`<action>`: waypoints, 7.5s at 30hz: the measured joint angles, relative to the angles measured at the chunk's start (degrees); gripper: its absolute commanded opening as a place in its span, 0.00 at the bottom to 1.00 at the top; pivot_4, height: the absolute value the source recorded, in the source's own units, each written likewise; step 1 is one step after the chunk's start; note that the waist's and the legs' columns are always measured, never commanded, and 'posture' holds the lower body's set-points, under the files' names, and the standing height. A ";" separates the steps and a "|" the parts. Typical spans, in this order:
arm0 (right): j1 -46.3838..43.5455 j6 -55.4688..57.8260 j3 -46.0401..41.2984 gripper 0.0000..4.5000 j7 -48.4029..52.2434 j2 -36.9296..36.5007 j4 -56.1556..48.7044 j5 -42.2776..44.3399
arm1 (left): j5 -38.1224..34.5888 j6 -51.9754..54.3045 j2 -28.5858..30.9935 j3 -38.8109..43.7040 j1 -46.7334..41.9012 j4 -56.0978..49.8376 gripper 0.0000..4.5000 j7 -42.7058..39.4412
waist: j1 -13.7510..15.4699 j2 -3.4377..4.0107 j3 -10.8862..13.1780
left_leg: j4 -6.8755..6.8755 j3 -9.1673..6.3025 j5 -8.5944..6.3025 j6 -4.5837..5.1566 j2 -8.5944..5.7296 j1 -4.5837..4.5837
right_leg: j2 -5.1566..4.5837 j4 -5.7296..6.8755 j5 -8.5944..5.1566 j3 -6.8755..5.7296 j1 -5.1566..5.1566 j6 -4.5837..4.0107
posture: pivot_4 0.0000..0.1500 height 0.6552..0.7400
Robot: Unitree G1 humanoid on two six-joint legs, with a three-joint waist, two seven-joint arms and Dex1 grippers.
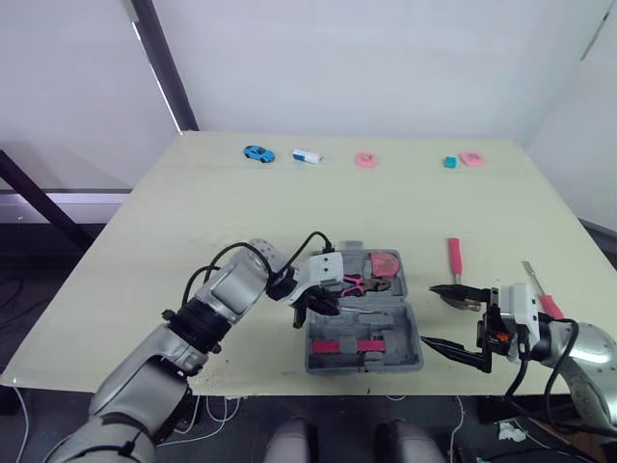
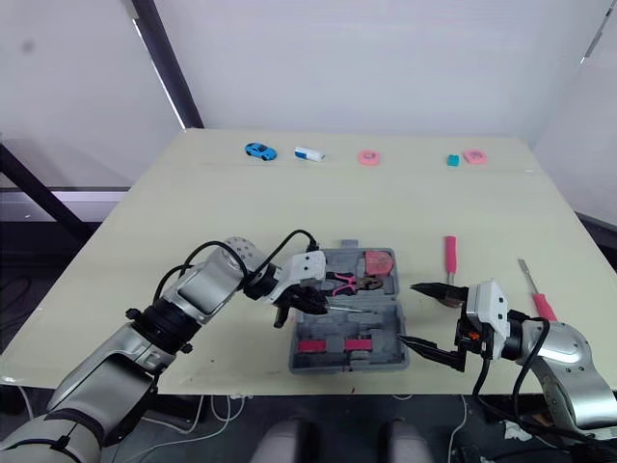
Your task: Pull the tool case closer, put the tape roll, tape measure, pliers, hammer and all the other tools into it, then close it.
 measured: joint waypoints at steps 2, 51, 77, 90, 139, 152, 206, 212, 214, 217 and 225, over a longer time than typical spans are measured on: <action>0.22 -0.01 0.00 1.00 -0.02 -0.01 0.00 -0.13 | 0.68 -0.37 -0.38 -0.23 -0.28 0.51 0.02 -0.53 | -0.03 0.00 0.00 | 0.01 0.01 0.00 0.00 0.00 0.00 | 0.00 0.00 0.00 0.01 0.00 0.00 | 1.00 0.99; 1.23 -1.11 -0.01 1.00 -0.63 -0.06 -0.01 -0.95 | 8.00 -1.22 -5.72 -1.17 -1.48 0.25 0.48 1.82 | -0.07 0.00 0.00 | 0.19 -0.07 0.00 0.00 -0.01 -0.02 | 0.01 0.15 0.01 0.00 0.01 -0.02 | 1.00 0.99; 0.94 -0.01 -0.01 1.00 -2.44 0.87 -0.80 0.82 | -2.99 -24.13 -7.50 11.62 7.72 11.46 0.01 1.23 | -0.06 0.01 -0.01 | 0.23 -0.05 0.00 0.00 0.00 0.01 | 0.02 0.17 0.11 0.00 0.05 -0.16 | 1.00 0.99; 0.75 0.10 -0.01 1.00 -2.45 0.82 -0.80 0.86 | 2.17 -29.98 -10.49 10.05 6.39 20.40 0.01 3.34 | -0.04 0.02 -0.02 | 0.23 -0.06 0.00 0.00 0.00 0.04 | 0.02 0.16 0.11 -0.01 0.08 -0.16 | 1.00 0.99; 16.62 -8.70 -24.67 1.00 -11.94 7.94 21.67 2.74 | -24.61 -18.63 -5.30 56.55 62.86 -19.76 0.98 27.00 | -0.15 0.20 -0.15 | -0.11 -0.16 -0.02 -0.02 0.17 0.14 | -0.39 -0.02 0.00 -0.02 -0.02 -0.01 | 1.00 0.99; 20.88 -10.45 -29.13 1.00 -13.81 9.95 24.28 2.79 | -24.64 -22.26 -5.59 59.75 66.20 -17.83 0.98 26.98 | -0.17 0.35 -0.28 | -0.24 0.03 -0.11 -0.16 0.18 0.11 | -0.43 -0.05 -0.05 0.15 -0.31 0.07 | 1.00 0.99; -18.81 30.08 -5.66 1.00 -54.81 21.95 22.77 -15.84 | -38.01 -2.70 13.25 38.57 30.93 -28.52 0.98 2.98 | -1.79 0.30 -0.25 | -0.46 0.47 0.01 -0.01 0.04 0.07 | 0.02 0.06 0.12 0.59 -0.45 -0.17 | 1.00 0.99; -20.90 35.21 -5.08 0.72 -57.89 22.59 22.44 -17.53 | -37.89 -3.05 13.24 38.54 30.91 -28.52 1.00 2.76 | -1.81 0.26 -0.27 | -0.45 0.47 0.01 -0.01 0.05 0.09 | 0.04 0.07 0.12 0.59 -0.44 -0.17 | 1.00 0.99; -20.96 36.57 -5.18 0.51 -58.89 23.19 21.69 -17.85 | -37.86 -3.52 13.23 38.54 30.91 -28.52 1.00 2.75 | -1.81 0.17 -0.33 | -0.46 0.46 0.01 -0.01 0.06 0.09 | 0.06 0.07 0.12 0.57 -0.44 -0.18 | 1.00 0.99; -20.77 37.07 -5.14 0.25 -59.59 24.09 20.94 -18.13 | -37.87 -3.72 13.22 38.54 30.91 -28.52 1.00 2.75 | -1.80 0.15 -0.34 | -0.46 0.46 0.01 -0.01 0.06 0.09 | 0.06 0.07 0.12 0.59 -0.43 -0.17 | 1.00 0.99; -20.27 37.21 -5.19 0.00 -60.20 24.99 20.04 -18.42 | -37.88 -3.80 12.87 38.54 30.59 -28.52 1.00 2.78 | -1.69 0.11 -0.36 | -0.44 0.45 0.01 -0.01 0.05 0.09 | 0.05 0.06 0.12 0.59 -0.41 -0.17 | 1.00 0.99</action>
